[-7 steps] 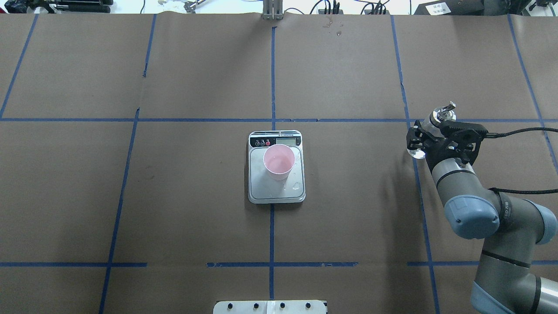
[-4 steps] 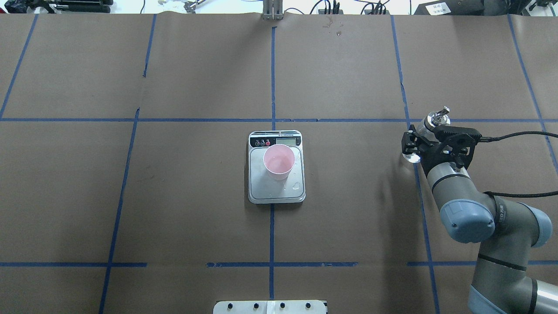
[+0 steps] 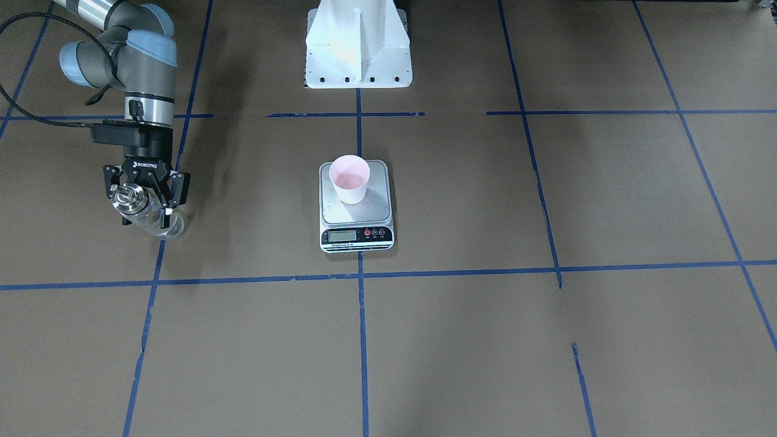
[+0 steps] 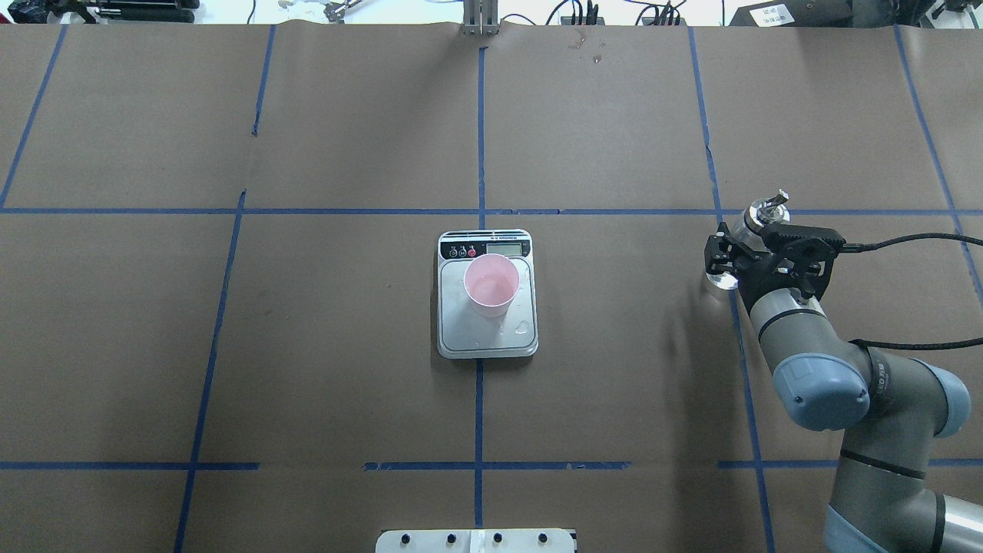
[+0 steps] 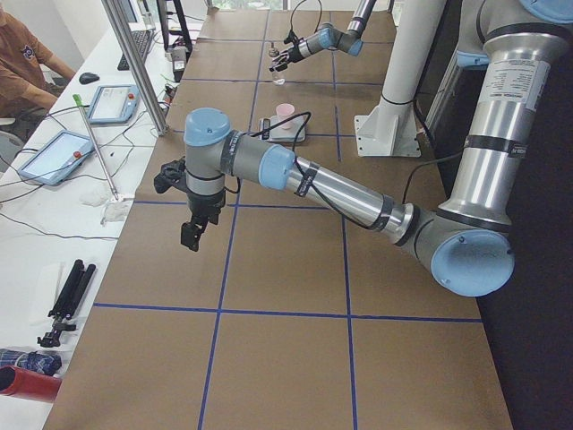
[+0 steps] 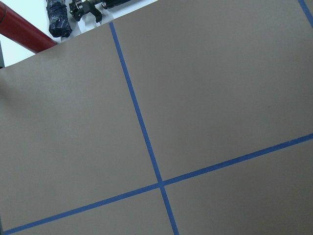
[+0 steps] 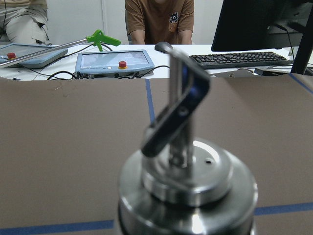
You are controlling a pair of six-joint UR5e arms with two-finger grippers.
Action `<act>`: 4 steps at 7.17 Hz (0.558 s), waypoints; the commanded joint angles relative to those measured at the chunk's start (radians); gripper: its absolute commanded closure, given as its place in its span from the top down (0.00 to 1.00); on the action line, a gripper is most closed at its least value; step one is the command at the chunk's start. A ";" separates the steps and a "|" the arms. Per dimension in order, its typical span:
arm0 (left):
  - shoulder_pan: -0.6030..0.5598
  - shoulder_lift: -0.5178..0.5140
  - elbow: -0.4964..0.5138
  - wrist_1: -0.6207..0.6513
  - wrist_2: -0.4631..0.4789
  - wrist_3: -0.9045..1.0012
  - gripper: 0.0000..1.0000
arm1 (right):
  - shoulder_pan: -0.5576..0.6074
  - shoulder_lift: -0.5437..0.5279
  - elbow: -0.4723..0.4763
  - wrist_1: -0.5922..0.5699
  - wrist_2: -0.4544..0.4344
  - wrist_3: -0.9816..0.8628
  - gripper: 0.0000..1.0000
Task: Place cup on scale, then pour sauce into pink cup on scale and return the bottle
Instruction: 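Lower the glass bottle onto the table with the right gripper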
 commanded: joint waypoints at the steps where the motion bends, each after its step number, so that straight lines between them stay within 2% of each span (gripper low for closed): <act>1: 0.000 -0.001 0.000 0.000 0.000 0.000 1.00 | 0.000 0.000 -0.002 0.000 0.000 0.000 0.71; 4: 0.000 -0.002 -0.002 0.000 0.000 0.000 1.00 | 0.000 0.000 0.004 0.000 0.000 0.000 0.88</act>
